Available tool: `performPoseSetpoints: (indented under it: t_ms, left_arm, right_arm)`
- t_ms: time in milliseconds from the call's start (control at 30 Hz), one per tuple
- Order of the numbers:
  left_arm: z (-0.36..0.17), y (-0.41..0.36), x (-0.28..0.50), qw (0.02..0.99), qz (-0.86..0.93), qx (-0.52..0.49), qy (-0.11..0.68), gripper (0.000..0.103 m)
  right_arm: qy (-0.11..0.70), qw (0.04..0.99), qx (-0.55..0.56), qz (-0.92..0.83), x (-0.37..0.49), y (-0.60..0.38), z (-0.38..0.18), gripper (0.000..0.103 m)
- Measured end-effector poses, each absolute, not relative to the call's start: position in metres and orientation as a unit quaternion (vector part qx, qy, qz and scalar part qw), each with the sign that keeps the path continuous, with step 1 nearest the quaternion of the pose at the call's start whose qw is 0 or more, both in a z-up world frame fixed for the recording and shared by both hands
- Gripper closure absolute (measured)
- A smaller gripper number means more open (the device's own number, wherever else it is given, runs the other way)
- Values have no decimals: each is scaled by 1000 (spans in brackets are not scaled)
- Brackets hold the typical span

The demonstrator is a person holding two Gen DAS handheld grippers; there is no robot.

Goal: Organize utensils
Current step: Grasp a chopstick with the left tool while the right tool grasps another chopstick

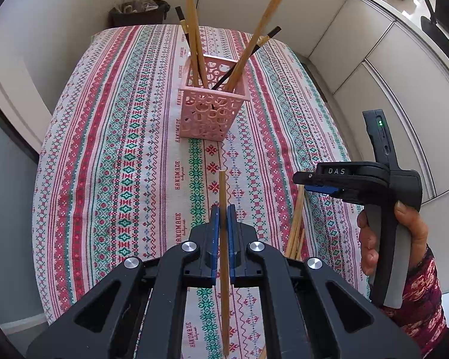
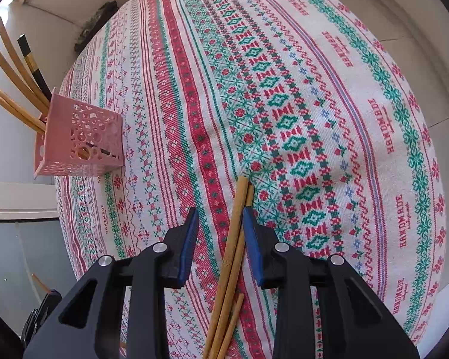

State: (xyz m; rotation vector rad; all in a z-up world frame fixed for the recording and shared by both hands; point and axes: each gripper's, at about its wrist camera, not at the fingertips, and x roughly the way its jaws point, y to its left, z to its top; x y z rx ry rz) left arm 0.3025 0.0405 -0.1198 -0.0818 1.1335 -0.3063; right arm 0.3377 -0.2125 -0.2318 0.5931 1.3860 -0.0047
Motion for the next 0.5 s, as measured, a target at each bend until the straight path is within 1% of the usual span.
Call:
performPoseSetpoints:
  t_ms: [67,100,200,233,333,400,500]
  left_arm:
    - [-119,45,303,833,-139,-42,534,99]
    - [-119,47,302,835,-136,-42,532,99]
    - [-119,52,302,837,-129,-43,529,99]
    - [-118,53,302,838,-127,-44,529,99]
    - [-116,58,301,842,-120,-44,524,99]
    - [-112,63,299,844,-117,-48,521,99]
    - [-107,69,296,850,-115,-52,512,99]
  right_arm:
    - [631,735,247,-15,346,-204,-232,72]
    - [633,737,236,-25,350,-202,-231,74]
    - [630,749,202,-40,359,-189,-234,82]
    - [630,752,190,-40,361,-184,-234,89]
    - [618,765,177,-41,360,-177,-233,90]
    - [618,758,210,-21,356,-180,-233,91]
    - [596,777,204,-4,343,-179,-213,91]
